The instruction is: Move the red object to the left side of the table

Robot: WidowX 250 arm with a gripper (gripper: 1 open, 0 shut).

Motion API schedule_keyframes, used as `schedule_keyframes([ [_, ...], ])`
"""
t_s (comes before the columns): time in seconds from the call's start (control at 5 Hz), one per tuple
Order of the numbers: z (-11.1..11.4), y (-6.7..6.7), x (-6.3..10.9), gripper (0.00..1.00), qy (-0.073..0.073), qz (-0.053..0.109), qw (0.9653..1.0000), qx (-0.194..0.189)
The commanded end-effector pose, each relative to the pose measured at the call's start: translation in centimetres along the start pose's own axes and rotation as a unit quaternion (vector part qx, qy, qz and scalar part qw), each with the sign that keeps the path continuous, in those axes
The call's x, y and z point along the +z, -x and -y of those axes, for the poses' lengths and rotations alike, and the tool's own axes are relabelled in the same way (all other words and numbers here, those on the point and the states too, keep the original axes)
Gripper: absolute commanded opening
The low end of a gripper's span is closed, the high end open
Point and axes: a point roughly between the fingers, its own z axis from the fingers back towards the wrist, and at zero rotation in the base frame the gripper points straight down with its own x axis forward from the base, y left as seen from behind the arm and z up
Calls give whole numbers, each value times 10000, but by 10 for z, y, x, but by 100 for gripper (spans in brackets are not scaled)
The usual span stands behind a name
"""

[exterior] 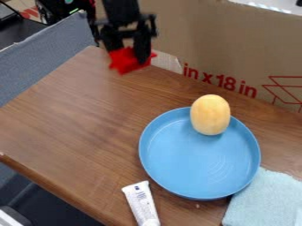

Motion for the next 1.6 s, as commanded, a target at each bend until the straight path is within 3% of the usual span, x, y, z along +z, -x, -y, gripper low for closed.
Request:
schedule_keyframes([
  [0.0, 9, 23, 22, 0, -45, 332, 9994, -67],
  [0.2, 15, 39, 15, 0, -121, 223, 9990, 381],
  [0.4, 18, 45, 10, 0, -255, 105, 9996, 104],
  [0.6, 10, 53, -5, 0, -241, 11, 9996, -124],
  [1.0, 2, 38, -40, 0, -190, -227, 9965, -783],
  [1.2, -11, 42, -31, 0, -158, -124, 9977, -651],
  [1.4, -5, 49, -26, 0, -121, -121, 9977, -658],
])
